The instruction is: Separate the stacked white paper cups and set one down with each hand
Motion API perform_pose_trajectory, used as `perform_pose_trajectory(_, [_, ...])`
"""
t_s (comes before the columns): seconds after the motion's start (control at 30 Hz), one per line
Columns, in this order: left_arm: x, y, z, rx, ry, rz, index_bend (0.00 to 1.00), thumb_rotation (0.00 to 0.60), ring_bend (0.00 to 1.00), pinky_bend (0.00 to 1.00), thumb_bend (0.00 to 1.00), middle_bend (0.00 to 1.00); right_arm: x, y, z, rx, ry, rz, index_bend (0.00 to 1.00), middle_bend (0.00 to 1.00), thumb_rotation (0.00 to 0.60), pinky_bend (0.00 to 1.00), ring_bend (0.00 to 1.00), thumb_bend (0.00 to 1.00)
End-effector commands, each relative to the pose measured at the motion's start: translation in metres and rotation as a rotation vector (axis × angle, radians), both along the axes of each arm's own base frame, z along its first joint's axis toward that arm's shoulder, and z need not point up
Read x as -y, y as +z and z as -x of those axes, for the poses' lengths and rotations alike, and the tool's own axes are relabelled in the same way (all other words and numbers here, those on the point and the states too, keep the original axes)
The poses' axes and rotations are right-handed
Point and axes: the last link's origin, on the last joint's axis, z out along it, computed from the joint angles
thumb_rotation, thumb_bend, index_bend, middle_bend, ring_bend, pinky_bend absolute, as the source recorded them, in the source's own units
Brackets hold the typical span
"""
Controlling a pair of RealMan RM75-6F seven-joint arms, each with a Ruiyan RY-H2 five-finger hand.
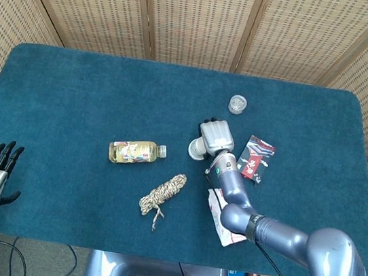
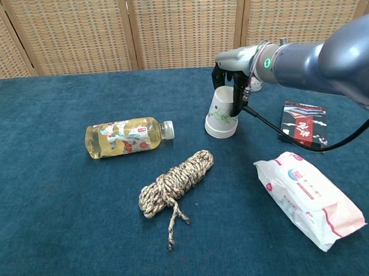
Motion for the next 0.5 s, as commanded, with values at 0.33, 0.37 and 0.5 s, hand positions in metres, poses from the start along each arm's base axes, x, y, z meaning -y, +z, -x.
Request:
perform_pose_trajectory(0.33, [0.001, 0.001, -0.001, 0.014, -0.013, -0.006, 0.00, 0.600, 0.00, 0.00, 0.19, 0.00, -0.015, 0.025, -0.003, 0.106, 0.030, 0.048, 0.73, 0.64, 0.600, 0.76, 0.52, 0.27])
perform_pose_trajectory(0.37, [0.001, 0.001, -0.001, 0.015, -0.013, -0.005, 0.00, 0.600, 0.00, 0.00, 0.19, 0.00, -0.017, 0.029, -0.003, 0.119, 0.026, 0.052, 0.73, 0.64, 0.600, 0.76, 0.52, 0.27])
perform_pose_trajectory(0.5, [0.001, 0.001, -0.001, 0.026, -0.015, 0.001, 0.00, 0.600, 0.00, 0.00, 0.19, 0.00, -0.023, 0.045, -0.001, 0.186, 0.005, 0.071, 0.73, 0.64, 0.600, 0.76, 0.52, 0.27])
